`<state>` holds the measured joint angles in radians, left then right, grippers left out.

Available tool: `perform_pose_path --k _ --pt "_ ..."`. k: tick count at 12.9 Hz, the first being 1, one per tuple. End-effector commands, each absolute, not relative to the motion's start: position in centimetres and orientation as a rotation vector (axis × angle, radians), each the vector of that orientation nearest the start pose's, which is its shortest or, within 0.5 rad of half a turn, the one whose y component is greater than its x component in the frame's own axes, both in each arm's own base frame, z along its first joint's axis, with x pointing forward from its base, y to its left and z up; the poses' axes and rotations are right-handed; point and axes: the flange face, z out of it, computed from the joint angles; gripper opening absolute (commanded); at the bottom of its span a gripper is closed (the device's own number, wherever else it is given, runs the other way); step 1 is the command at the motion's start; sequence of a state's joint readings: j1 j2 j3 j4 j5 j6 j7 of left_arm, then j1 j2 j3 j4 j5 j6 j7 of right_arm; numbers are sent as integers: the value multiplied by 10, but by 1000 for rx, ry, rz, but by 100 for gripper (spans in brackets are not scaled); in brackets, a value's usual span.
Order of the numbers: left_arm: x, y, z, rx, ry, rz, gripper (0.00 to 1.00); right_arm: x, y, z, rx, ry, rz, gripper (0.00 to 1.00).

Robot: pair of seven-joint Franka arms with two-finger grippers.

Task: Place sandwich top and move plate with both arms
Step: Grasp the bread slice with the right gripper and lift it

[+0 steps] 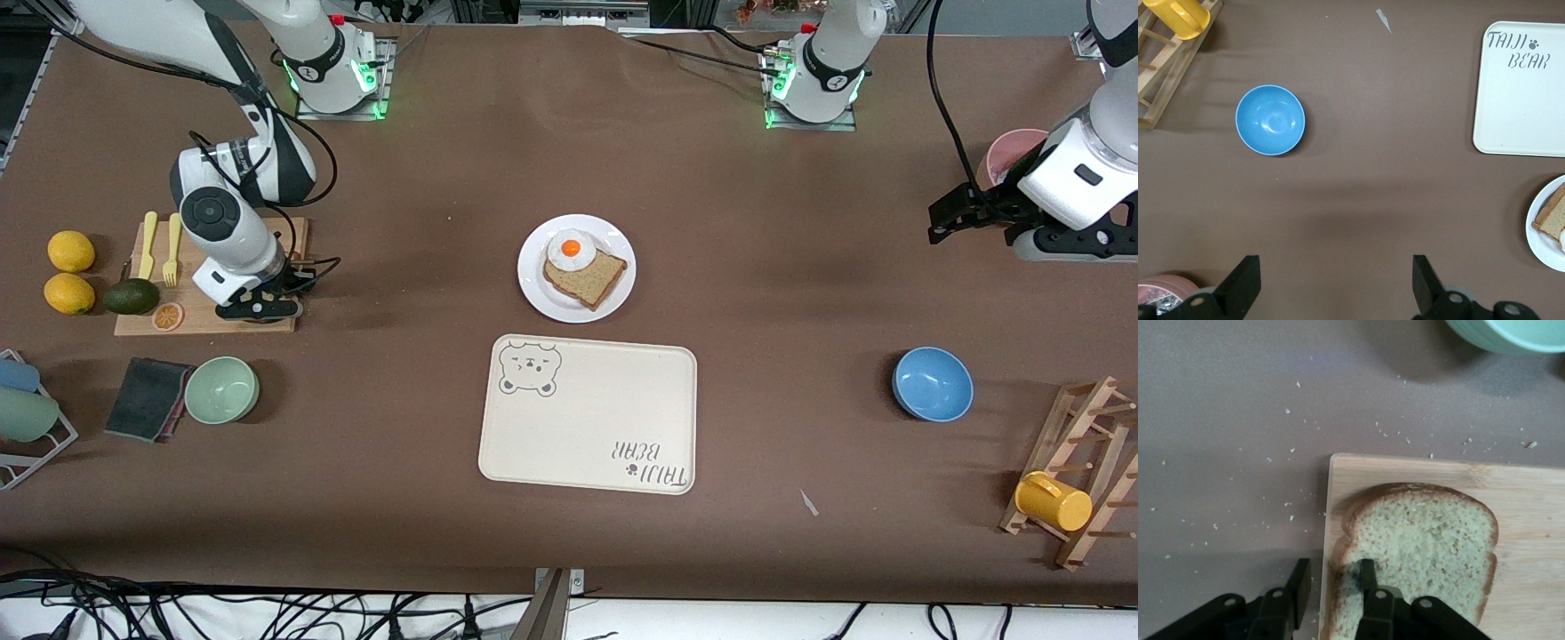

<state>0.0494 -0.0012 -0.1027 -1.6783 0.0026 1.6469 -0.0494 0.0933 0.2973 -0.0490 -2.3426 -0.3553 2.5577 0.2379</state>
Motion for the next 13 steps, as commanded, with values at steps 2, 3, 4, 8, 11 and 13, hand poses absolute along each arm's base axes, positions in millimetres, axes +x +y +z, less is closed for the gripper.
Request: perform_pose_path --k 2,3,4,8,11,13 --pt "557 -28 584 -3148 42 39 100 497 26 188 -3343 -190 100 20" --pt "557 -27 583 -3148 42 41 100 497 26 188 -3343 -190 102 16" --pt "557 -27 584 -3148 42 39 100 496 25 185 -3343 -191 112 12" --pt "557 -26 582 -3148 38 44 100 497 25 183 -3343 -194 115 0" --pt "557 -26 582 -3148 38 44 100 506 28 196 -3346 -204 74 0" --pt "557 -26 582 -3148 38 44 100 516 31 209 -3360 -206 88 0"
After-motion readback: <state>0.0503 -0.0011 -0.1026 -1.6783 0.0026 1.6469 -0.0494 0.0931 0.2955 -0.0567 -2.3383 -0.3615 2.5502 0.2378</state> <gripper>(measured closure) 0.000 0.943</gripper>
